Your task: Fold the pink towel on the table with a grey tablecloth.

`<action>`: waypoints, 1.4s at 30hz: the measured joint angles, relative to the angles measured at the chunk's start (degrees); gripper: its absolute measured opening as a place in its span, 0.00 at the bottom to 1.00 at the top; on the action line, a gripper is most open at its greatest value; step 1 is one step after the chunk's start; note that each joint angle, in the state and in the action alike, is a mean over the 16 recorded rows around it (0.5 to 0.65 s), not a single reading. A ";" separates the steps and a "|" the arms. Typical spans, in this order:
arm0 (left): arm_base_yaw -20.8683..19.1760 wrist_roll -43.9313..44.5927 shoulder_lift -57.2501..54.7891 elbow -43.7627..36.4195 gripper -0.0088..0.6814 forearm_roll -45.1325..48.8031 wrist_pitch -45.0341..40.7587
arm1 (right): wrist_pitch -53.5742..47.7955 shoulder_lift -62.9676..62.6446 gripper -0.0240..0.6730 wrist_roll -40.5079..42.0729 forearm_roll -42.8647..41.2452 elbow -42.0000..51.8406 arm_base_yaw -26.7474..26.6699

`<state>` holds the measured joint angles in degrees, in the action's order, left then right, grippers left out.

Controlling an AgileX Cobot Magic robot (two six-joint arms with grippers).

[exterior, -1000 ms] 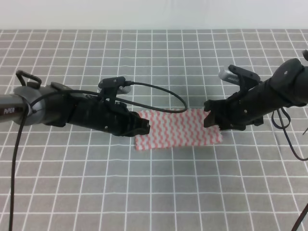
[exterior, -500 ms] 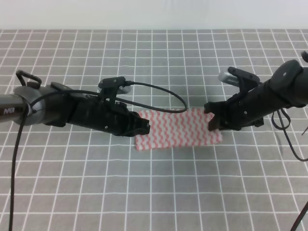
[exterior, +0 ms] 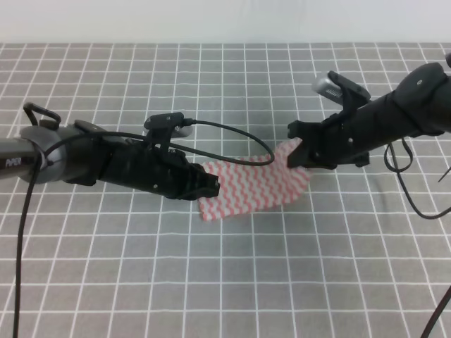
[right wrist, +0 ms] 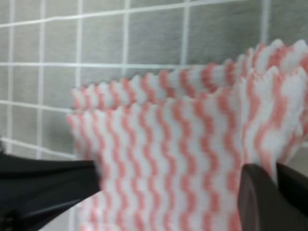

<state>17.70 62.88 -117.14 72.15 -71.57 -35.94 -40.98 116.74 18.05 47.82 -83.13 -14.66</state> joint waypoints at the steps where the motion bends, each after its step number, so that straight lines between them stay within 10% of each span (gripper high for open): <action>1: 0.00 0.00 0.00 0.00 0.01 0.00 -0.02 | -0.07 0.00 0.02 0.21 0.54 -0.11 -0.25; 42: -6.43 8.33 0.47 0.24 0.01 -6.51 -10.51 | 4.35 0.00 0.02 2.01 3.89 -0.30 -5.75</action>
<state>11.27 71.21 -116.67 72.39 -78.07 -46.45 -36.63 116.74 20.06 51.71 -83.44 -20.41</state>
